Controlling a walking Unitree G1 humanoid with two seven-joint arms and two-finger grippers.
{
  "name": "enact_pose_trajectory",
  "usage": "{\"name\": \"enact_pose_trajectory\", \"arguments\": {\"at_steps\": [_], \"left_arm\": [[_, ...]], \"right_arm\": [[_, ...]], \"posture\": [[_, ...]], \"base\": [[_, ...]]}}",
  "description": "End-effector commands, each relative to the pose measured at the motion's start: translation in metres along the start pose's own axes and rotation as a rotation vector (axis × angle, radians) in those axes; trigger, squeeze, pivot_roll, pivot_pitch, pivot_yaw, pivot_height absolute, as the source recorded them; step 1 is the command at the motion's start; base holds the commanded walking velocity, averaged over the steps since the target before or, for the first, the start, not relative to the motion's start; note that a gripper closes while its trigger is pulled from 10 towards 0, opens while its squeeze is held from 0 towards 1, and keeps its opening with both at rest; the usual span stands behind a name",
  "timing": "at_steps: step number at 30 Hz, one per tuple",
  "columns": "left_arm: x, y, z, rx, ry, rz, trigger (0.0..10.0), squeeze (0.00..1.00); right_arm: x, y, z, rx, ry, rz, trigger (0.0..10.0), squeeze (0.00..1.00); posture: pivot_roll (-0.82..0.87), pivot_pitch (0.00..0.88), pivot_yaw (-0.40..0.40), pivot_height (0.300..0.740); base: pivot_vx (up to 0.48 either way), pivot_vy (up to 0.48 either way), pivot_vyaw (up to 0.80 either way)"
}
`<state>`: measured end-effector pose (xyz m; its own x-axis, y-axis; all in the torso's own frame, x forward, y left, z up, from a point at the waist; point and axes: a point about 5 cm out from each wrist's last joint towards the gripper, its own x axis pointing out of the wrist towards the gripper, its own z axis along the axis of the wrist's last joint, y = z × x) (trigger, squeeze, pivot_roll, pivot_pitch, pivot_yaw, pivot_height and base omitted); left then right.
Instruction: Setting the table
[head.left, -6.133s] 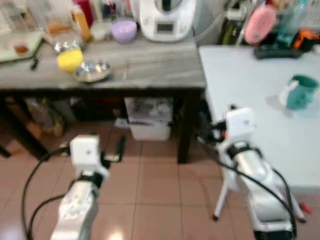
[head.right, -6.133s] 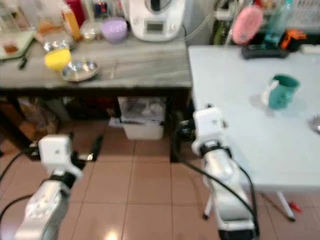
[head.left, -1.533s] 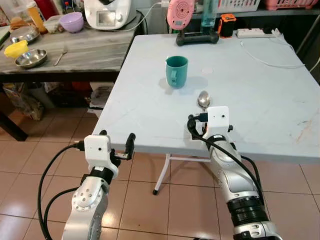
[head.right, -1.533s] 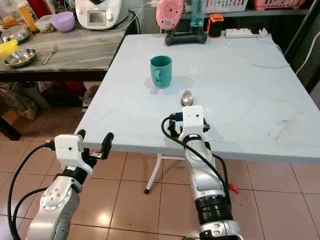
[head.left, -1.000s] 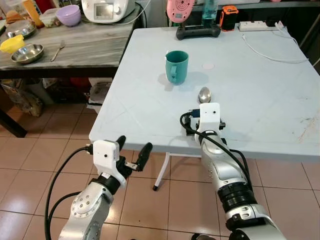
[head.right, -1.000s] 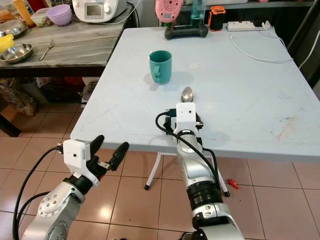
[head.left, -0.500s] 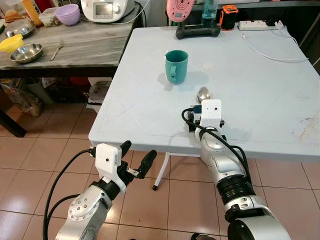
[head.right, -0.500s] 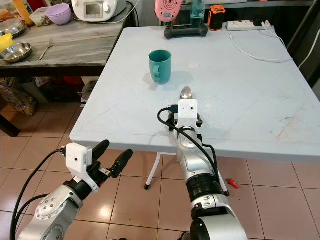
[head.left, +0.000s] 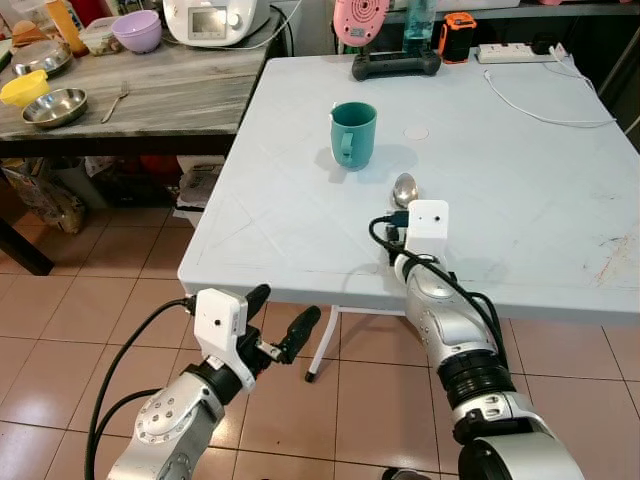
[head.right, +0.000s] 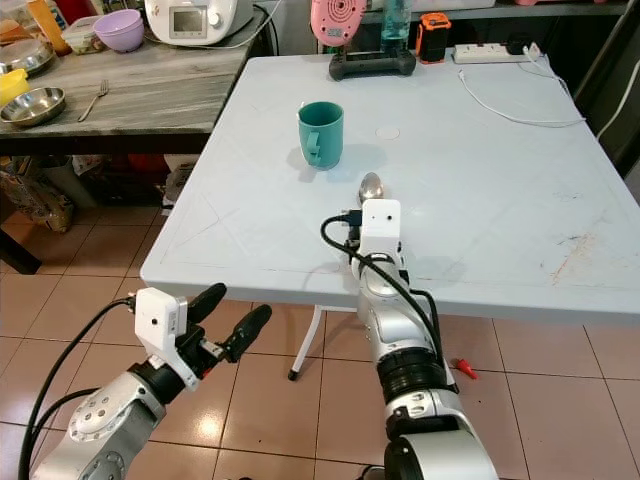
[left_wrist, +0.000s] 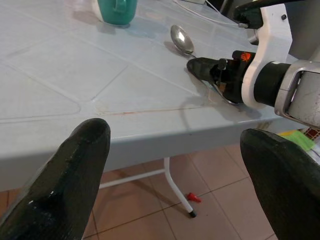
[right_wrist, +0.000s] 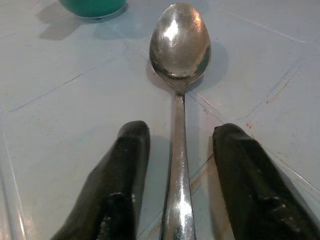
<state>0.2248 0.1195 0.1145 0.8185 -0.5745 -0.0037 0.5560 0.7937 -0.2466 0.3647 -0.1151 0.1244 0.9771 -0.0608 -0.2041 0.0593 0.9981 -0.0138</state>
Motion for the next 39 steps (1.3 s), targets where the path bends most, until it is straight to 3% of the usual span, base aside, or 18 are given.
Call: {"name": "enact_pose_trajectory", "arguments": {"at_steps": [1,25,32,38,39], "left_arm": [[-0.004,-0.001,0.002,0.003,0.004,-0.02,10.0,0.0],[-0.008,0.001,-0.001,0.03,0.038,-0.029,10.0,0.0],[-0.004,0.007,0.003,0.07,0.016,0.005,10.0,0.0],[-0.002,0.022,0.012,0.136,-0.034,0.129,10.0,0.0],[-0.002,0.029,0.014,0.168,-0.041,0.194,10.0,0.0]], "right_arm": [[-0.006,-0.004,-0.035,0.005,0.156,-0.011,0.0,0.0],[-0.009,-0.004,-0.041,0.014,0.179,-0.006,0.0,0.0],[-0.01,-0.011,-0.032,-0.032,0.093,-0.007,0.0,0.0],[-0.014,-0.012,-0.019,-0.085,-0.022,0.032,0.0,0.0],[-0.017,-0.014,-0.012,-0.115,-0.083,0.037,0.0,0.0]], "posture": [[-0.06,0.161,0.091,0.74],[-0.06,0.152,0.093,0.74],[-0.06,0.124,0.093,0.74],[-0.06,0.107,0.09,0.74],[-0.06,0.101,0.091,0.74]], "base": [[0.0,0.0,0.0],[0.0,0.0,0.0],[0.0,0.0,0.0],[0.0,0.0,0.0],[0.0,0.0,0.0]]}}
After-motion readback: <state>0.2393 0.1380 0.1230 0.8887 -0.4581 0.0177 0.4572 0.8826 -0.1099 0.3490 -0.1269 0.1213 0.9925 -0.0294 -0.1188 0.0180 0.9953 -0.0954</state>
